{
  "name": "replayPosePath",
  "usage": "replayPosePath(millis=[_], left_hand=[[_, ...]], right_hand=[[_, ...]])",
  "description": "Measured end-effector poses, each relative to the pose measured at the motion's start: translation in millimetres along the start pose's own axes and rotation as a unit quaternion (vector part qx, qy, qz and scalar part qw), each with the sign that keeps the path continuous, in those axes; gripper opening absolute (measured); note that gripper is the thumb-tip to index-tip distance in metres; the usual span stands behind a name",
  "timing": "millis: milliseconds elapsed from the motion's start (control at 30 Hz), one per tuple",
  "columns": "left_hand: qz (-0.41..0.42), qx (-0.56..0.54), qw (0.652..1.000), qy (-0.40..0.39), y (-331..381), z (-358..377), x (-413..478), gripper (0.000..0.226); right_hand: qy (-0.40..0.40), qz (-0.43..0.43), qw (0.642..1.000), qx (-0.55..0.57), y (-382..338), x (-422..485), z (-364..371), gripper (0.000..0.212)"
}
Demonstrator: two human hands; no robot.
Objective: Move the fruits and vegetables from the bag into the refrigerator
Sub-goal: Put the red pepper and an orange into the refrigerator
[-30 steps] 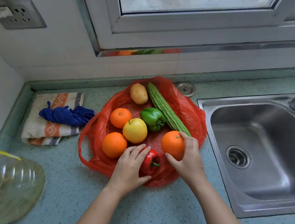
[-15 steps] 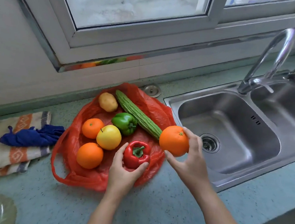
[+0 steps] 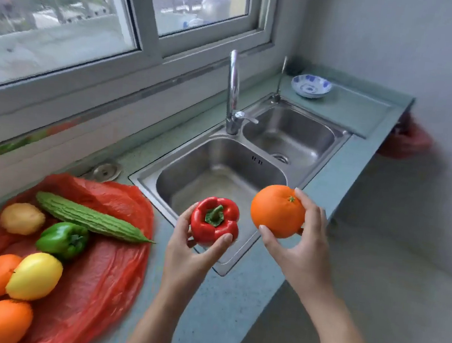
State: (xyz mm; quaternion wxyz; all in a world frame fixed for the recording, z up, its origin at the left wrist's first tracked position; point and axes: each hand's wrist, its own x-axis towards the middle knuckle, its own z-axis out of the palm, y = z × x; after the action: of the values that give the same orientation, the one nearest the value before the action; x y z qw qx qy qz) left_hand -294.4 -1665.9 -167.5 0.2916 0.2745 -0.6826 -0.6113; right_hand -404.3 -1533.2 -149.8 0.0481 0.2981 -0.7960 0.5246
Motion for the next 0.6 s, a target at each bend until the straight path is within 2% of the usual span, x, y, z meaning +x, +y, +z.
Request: replayPosePath(millis=[200, 400, 500, 600], left_hand=[[0.052, -0.008, 0.994, -0.094, 35.3, 93.5, 1.2, 0.056], [0.085, -0.039, 0.977, -0.192, 67.7, 209.3, -13.5, 0.06], [0.078, -0.06, 0.965, -0.244, 79.8, 274.6, -26.3, 0.06], [0.093, -0.056, 0.947, -0.303, 86.7, 337.3, -43.7, 0.07]], right_hand=[[0.115, 0.024, 0.993, -0.031, 33.0, 2.3, -89.1, 0.075], [0.208, 0.04, 0.975, -0.069, 68.7, 3.0, -198.9, 0.073], [0.266, 0.053, 0.957, -0.102, 92.2, -4.4, -257.6, 0.074], [0.319, 0.071, 0.935, -0.139, 113.8, -18.6, -314.0, 0.077]])
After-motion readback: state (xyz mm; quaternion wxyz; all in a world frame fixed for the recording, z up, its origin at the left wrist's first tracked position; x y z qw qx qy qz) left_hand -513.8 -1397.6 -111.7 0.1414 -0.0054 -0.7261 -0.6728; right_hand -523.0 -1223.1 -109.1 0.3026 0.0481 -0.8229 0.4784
